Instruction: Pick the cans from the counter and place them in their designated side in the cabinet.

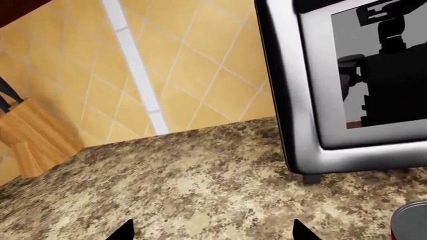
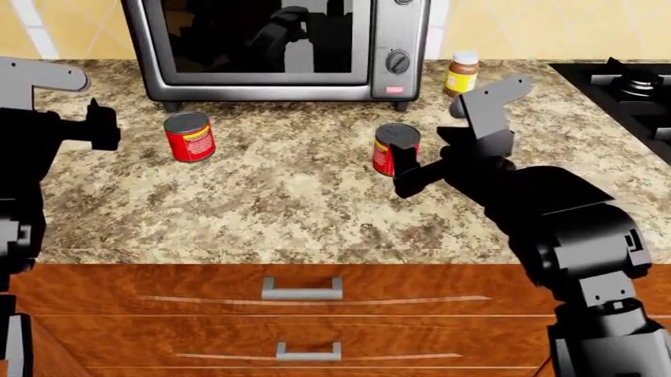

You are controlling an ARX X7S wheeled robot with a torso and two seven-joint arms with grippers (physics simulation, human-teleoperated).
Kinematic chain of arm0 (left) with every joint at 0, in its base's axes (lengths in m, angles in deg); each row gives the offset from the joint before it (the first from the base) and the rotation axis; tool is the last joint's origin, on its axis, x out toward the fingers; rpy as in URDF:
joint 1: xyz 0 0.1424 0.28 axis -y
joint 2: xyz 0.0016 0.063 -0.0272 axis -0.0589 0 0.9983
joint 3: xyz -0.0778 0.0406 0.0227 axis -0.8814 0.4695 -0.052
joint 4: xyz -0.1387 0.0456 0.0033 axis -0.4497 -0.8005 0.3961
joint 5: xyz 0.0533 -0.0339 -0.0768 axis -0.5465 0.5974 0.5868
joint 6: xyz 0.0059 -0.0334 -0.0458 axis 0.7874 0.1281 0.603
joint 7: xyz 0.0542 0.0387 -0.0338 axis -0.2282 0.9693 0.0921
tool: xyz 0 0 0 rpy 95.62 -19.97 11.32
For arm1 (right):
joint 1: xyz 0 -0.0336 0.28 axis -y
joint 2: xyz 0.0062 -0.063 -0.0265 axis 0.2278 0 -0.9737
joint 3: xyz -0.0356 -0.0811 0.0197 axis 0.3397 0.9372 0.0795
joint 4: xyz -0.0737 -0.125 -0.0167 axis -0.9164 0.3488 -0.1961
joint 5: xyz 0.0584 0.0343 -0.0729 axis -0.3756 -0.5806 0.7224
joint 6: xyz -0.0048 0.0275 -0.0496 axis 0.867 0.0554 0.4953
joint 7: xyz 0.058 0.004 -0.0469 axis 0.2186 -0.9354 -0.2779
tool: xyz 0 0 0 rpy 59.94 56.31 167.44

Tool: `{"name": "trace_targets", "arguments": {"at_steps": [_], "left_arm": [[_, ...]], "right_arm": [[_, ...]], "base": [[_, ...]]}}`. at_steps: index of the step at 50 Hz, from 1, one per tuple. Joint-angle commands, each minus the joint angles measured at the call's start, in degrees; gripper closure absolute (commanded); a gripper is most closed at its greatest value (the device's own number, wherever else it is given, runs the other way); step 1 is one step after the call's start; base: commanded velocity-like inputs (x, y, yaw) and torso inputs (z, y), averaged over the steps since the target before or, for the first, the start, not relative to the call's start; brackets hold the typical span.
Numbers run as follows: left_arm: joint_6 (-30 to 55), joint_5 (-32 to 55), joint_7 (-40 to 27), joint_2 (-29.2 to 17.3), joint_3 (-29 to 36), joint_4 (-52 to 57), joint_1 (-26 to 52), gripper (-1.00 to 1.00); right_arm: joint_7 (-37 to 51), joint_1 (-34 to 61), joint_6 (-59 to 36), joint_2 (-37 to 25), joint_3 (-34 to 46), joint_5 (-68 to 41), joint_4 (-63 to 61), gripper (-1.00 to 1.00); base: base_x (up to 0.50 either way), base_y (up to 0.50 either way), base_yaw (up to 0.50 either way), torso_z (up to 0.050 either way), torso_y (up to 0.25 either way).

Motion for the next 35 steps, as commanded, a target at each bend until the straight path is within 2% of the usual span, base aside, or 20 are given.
{"name": "trace_targets", "arguments": {"at_steps": [1,24,35], "left_arm": [[0.2,-0.1,0.0,-0.1,0.2,0.3,0.2,-1.0],[-0.8,0.0,0.2,-0.1,0.5,-1.0,0.2,-1.0],[-3.1,-0.2,0.3,0.4,0.8,-4.4,0.9,-1.0]], "right_arm": [[-0.9,0.9,2.9,1.1,0.5,0.4,4.6,-1.0],[-3.3,4.6,11.7,4.9,1.9,2.1,19.8,-1.0],[-6.3,9.7,21.5,8.8,3.2,4.2,38.3,-1.0]], "base": [[0.0,0.0,0.0,0.0,0.0],[0.0,0.0,0.0,0.0,0.0],[0.0,0.0,0.0,0.0,0.0]]}}
